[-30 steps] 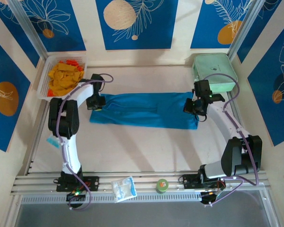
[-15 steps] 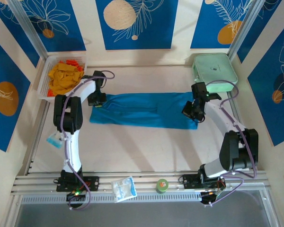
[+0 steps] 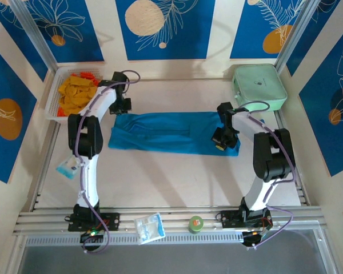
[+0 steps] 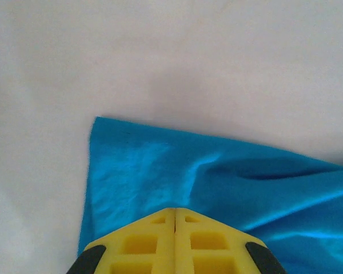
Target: Fold and stack the t-shirts
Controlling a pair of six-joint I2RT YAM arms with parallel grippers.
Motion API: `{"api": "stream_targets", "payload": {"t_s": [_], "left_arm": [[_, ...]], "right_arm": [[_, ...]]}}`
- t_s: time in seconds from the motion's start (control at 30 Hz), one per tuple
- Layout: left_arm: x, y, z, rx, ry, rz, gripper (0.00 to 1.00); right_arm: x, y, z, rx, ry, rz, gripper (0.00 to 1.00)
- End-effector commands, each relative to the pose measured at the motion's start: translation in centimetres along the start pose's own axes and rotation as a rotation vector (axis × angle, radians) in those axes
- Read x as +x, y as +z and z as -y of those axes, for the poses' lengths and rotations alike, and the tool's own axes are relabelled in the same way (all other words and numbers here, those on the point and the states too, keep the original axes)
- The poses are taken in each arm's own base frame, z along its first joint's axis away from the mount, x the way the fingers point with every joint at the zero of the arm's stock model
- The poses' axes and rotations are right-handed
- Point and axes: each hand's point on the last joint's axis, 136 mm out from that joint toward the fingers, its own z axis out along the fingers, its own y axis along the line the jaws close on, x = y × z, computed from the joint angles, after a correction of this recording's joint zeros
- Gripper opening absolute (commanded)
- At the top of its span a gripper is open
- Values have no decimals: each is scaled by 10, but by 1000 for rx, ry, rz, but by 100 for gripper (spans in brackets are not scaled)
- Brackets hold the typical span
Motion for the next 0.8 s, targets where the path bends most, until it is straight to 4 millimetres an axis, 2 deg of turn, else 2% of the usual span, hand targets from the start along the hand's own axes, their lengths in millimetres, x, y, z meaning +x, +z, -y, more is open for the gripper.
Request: {"api": "stream_targets", "payload": {"t_s": [0.0, 0.1, 0.23, 0.33, 0.5, 0.67, 0.77], "left_arm": [[30, 28, 5, -10, 21, -116, 0], [49, 37, 2, -39, 33, -151, 0], [77, 27, -6, -76, 32, -159, 0], [108, 22, -12, -78, 16, -181, 0], [172, 9, -6, -58, 29, -214, 0], [250, 3, 16, -25, 65, -260, 0], [289, 1, 30, -2, 65, -279, 0]], "right_arm": [[-7, 10, -6, 24, 15, -25, 0], [-18, 17, -17, 28, -10, -38, 0], [-37, 20, -33, 33, -58, -42, 0], [-56, 20, -51, 20, -106, -36, 0], [-89, 20, -95, -57, -204, -39, 0], [-114, 23, -146, -185, -313, -41, 0], [-124, 24, -172, -267, -353, -31, 0]]}}
